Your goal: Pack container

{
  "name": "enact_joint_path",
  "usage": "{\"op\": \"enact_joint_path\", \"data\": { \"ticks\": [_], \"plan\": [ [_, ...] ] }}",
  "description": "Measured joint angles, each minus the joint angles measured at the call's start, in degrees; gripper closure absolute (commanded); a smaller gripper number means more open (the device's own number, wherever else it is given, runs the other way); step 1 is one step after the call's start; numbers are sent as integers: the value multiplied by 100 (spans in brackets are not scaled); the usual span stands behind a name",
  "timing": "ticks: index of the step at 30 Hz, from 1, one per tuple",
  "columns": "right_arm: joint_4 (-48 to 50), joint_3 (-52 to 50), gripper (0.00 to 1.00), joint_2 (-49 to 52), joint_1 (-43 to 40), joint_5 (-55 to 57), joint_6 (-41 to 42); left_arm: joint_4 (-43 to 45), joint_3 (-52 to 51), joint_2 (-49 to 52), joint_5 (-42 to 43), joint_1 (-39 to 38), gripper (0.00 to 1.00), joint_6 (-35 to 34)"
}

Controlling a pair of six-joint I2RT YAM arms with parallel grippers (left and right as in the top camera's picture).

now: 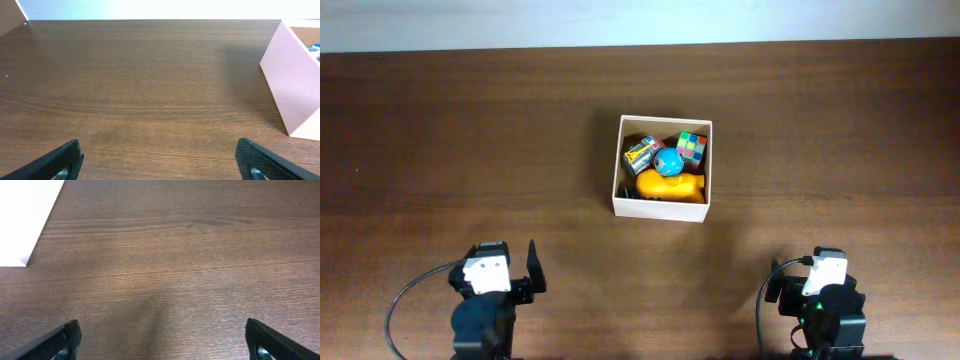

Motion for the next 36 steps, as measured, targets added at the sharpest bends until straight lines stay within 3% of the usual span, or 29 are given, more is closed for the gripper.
{"op": "enact_joint_path", "data": {
  "ticks": [36],
  "plan": [
    [0, 0, 1, 0, 0, 0, 0, 13, -85, -295, 50, 0, 1, 0]
  ]
}}
